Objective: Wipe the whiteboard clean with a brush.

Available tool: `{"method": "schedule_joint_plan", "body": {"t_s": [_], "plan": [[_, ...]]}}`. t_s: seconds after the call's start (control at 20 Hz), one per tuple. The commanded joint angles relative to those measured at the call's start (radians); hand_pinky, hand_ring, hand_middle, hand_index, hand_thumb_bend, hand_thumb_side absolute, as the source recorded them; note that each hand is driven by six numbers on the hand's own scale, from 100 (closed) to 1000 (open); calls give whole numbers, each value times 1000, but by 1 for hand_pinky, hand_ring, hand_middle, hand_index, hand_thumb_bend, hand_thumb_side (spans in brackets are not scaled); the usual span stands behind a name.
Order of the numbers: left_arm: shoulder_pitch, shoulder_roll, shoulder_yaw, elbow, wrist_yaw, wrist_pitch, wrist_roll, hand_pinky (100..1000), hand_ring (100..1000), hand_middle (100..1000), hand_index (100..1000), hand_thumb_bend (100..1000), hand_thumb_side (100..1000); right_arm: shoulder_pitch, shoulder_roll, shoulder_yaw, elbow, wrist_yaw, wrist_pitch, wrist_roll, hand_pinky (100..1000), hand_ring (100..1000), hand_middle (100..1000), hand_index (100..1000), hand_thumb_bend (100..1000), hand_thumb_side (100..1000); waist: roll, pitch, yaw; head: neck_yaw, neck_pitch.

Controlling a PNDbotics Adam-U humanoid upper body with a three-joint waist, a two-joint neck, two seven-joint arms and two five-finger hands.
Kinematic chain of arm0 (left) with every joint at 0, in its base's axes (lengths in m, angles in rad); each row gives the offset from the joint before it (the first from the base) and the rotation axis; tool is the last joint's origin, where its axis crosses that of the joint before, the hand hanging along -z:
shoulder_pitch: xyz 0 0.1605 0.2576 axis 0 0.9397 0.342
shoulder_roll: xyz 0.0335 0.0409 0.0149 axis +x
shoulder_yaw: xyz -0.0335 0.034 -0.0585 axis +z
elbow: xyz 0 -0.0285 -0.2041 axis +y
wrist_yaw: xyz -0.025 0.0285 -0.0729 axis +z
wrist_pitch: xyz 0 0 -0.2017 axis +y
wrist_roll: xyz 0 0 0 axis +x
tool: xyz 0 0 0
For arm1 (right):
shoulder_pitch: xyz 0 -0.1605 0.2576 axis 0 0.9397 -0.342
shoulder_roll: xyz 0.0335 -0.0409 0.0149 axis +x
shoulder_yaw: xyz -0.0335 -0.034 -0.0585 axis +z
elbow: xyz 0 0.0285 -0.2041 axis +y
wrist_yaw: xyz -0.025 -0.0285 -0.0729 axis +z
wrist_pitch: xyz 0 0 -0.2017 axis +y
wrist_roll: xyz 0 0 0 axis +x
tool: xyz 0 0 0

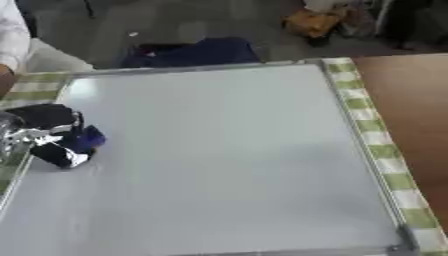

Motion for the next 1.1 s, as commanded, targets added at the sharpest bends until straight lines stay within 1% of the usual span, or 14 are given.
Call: {"method": "schedule_joint_plan", "body": {"t_s": [0.05,0.45,0.85,1.1], "plan": [[-4,2,-21,-12,16,-29,-16,701,512,260,173,100,613,-5,-22,-9,-14,-2,1,-4,685,587,487,546,100,1000,-5,-24,0,-1,-1],[3,4,-53,-35,100,-95,-77,688,501,247,173,100,617,-3,-23,-9,-14,-1,3,-5,685,587,487,546,100,1000,-6,-27,8,-5,8],[1,4,-65,-53,191,-109,-154,677,491,235,174,100,622,-3,-23,-8,-14,-2,4,-5,685,587,487,547,100,1000,-8,-31,13,-6,9],[3,4,-88,-76,249,-128,-200,675,490,233,174,100,623,-2,-24,-8,-14,-3,6,-6,685,587,487,547,100,1000,-8,-32,16,-7,11]]}}
